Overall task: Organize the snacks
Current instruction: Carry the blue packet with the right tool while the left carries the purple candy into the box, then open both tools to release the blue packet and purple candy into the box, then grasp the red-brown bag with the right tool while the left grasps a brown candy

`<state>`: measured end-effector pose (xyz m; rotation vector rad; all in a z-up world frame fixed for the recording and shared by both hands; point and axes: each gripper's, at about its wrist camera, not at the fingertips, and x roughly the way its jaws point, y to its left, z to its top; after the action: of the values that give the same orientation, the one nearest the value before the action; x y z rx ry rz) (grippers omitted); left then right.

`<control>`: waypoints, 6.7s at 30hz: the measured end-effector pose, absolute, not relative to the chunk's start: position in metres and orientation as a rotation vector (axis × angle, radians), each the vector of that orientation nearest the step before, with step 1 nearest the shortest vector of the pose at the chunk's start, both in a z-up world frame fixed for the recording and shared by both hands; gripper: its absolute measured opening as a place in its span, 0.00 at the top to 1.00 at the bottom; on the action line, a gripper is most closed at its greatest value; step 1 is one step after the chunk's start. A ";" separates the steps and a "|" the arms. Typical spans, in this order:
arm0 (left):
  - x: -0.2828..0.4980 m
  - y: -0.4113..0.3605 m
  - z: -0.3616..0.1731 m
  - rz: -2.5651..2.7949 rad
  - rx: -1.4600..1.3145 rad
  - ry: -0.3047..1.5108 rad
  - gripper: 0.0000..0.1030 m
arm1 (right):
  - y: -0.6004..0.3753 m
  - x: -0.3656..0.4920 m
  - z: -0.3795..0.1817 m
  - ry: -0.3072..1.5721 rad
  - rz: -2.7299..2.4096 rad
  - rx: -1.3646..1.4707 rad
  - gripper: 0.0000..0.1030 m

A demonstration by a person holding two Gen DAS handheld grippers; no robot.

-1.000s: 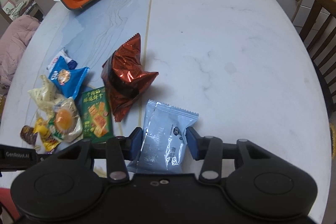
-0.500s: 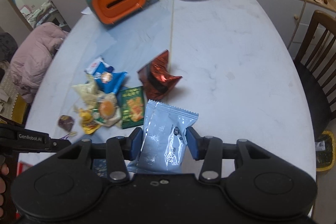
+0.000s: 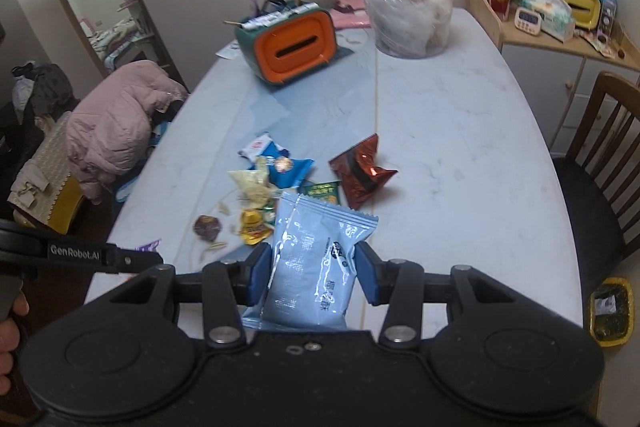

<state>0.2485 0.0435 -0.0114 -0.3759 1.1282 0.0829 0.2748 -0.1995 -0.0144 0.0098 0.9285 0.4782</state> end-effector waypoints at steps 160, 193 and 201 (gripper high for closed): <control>0.298 0.092 -0.004 0.120 -0.188 1.051 0.17 | -0.156 0.362 -0.006 0.903 0.577 -0.084 0.01; 0.397 0.121 -0.163 0.286 -0.258 1.398 0.18 | -0.120 0.488 -0.163 1.136 0.455 -0.205 0.09; 0.400 0.125 -0.181 0.299 -0.282 1.428 0.28 | -0.111 0.492 -0.180 1.138 0.469 -0.243 0.16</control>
<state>0.3999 0.1253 -0.1807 -0.2821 1.4280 0.2989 0.4921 -0.1113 -0.1804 -0.2432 1.1381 0.4689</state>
